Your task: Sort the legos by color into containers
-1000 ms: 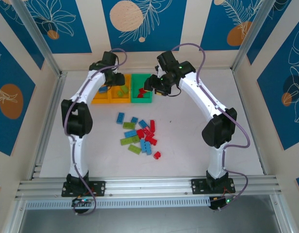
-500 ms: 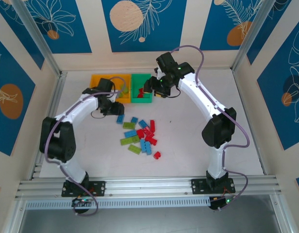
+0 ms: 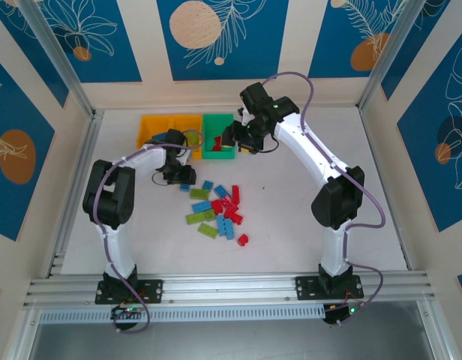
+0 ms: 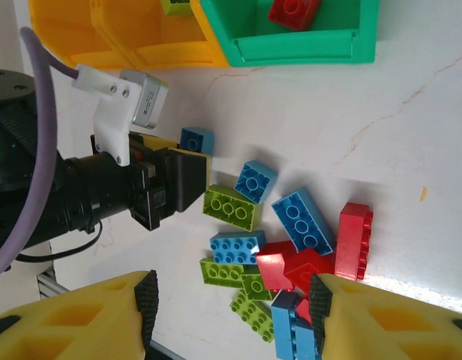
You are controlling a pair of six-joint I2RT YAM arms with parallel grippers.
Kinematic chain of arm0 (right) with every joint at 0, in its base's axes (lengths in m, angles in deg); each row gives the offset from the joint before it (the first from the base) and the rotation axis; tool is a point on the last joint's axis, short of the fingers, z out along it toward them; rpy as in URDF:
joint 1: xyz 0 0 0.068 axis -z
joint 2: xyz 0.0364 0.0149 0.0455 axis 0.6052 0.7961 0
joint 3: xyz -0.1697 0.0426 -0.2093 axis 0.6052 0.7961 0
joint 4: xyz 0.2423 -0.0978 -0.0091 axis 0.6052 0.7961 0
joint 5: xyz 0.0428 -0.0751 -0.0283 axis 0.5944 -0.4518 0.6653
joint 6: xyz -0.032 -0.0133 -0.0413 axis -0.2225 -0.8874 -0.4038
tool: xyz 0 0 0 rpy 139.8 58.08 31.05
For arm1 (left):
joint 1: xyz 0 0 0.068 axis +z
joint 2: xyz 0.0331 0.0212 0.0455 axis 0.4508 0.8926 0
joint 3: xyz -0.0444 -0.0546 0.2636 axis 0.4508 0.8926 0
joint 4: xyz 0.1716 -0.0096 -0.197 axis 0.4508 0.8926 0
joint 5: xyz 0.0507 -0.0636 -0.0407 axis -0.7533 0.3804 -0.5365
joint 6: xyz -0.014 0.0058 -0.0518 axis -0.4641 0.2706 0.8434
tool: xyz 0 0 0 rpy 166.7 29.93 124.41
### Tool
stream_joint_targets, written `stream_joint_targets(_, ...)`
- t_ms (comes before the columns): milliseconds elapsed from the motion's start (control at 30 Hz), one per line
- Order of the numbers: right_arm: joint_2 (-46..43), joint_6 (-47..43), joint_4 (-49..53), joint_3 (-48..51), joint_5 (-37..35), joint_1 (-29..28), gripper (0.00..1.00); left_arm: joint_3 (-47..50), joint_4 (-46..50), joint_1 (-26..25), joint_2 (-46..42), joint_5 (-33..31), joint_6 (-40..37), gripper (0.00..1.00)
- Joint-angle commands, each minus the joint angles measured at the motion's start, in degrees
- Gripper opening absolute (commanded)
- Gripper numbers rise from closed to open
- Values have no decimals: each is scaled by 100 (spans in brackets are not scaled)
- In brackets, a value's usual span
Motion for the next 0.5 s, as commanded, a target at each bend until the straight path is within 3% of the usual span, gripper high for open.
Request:
stream_joint_targets(0,-68,79,144,-54,-31,-70,58,-203,174,-42,32,-351,-148,36)
stream_joint_targets(233,-74,33,111,-72,34,-232,58,-163,252,79,-990,-590,41,27)
stream_joint_targets(367,-23,42,56,-94,87,-257,58,-407,121,508,-1540,-920,248,27)
stream_joint_targets(467,14,30,49,-125,100,-249,58,-818,-46,892,-1418,-1130,355,27)
